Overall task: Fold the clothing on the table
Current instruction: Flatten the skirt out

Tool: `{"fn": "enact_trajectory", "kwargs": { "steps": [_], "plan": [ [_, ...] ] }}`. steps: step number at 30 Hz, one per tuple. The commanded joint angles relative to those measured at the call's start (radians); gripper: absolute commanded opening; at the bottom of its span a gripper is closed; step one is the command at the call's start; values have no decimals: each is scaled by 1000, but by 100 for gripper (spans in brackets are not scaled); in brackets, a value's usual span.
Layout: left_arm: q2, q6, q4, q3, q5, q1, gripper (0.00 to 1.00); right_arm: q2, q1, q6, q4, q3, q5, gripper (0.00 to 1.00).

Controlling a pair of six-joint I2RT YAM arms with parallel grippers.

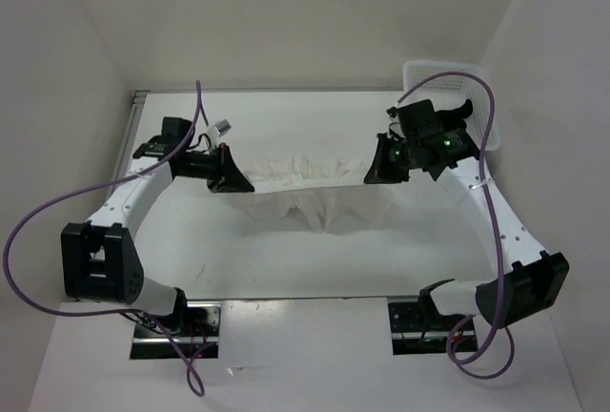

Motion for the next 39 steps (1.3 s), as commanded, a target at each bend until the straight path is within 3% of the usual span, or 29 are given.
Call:
{"fn": "enact_trajectory", "kwargs": {
  "steps": [1, 7, 12, 15, 18, 20, 24, 26, 27, 28, 31, 34, 39],
  "plan": [
    [-37, 76, -72, -80, -11, 8, 0, -26, 0, -35, -51, -49, 85, 0],
    [180, 40, 103, -65, -32, 8, 0, 131, -14, -13, 144, -76, 116, 0],
    [473, 31, 131, 201, -80, 8, 0, 385, -115, -35, 250, 81, 142, 0],
    [596, 31, 93, 447, -97, 8, 0, 504, -187, -56, 269, 266, 131, 0],
    [683, -9, 44, 710, -106, 27, 0, 619, -246, -65, 197, 563, 104, 0],
    [722, -48, 24, 848, -106, 43, 0, 652, -269, -65, 186, 656, 94, 0],
    [848, -105, -2, 1277, -72, 90, 0, 758, -299, -75, 103, 1026, 130, 0],
    [872, -160, 34, 1378, -63, 100, 0, 803, -310, -85, 42, 1176, 130, 0],
    [857, -192, 86, 1351, -63, 125, 0, 850, -319, -85, 26, 1324, 130, 0],
    [857, -211, 126, 1342, -81, 136, 0, 850, -320, -76, 26, 1359, 121, 0],
    [857, -234, 135, 1363, -112, 149, 0, 850, -333, -76, 59, 1347, 99, 0],
    [857, -202, 184, 1296, -150, 149, 0, 875, -333, -85, 37, 1276, 61, 0],
    [725, -128, 397, 911, -319, 110, 0, 843, -286, -105, 147, 964, 51, 0]
  ]
}}
